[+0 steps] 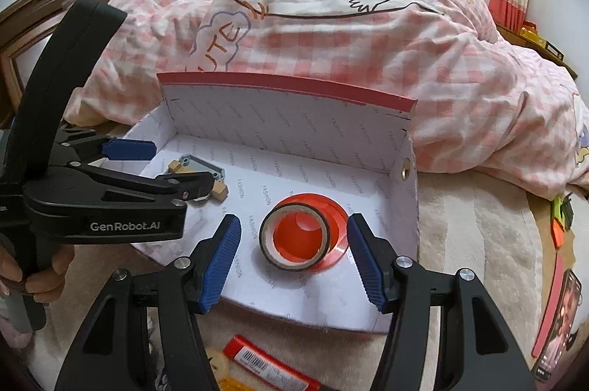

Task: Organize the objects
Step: 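Open the left gripper onto the grey plate while the right gripper releases the tape onto the funnel, then withdraw both grippers from the box toward the remaining toys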

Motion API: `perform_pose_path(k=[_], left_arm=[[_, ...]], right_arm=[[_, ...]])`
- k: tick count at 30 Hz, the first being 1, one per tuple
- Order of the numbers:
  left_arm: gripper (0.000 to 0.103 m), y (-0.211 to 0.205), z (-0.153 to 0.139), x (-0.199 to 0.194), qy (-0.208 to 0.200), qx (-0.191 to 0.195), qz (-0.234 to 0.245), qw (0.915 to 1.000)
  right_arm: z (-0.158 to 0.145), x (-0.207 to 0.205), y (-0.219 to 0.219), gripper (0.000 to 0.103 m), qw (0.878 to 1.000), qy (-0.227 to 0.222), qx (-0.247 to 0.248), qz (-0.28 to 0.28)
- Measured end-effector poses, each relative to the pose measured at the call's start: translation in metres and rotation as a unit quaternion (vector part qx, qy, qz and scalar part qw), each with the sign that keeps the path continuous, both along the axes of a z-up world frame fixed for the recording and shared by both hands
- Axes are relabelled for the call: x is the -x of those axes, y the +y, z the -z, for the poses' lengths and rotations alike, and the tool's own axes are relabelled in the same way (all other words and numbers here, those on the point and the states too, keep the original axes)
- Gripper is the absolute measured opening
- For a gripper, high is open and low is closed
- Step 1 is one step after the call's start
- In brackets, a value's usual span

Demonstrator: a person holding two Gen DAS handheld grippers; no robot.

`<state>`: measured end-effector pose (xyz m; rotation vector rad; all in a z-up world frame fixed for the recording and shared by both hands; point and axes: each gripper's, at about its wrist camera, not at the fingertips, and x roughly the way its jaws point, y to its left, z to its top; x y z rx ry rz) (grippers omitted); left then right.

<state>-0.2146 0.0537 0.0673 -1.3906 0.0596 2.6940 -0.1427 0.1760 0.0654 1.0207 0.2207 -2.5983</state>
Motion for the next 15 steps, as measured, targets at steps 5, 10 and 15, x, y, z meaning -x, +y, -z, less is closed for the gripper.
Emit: perform_pose_path(k=[5,10,15], left_arm=[[0.078,-0.014,-0.003,-0.022,0.004,-0.006,-0.002,1.0000],[0.078,-0.015,0.004,-0.047,0.009,-0.015,0.001,0.9998],[0.078,-0.022,-0.012,-0.080,0.013,-0.021,0.010,0.9996]], right_arm=[[-0.005,-0.019,0.006,0.061,1.000,0.004,0.009,0.007],[-0.007,-0.039,0.013,0.061,1.000,0.003,0.016,0.014],[-0.006,-0.059,0.018,0.061,1.000,0.001,0.020,0.019]])
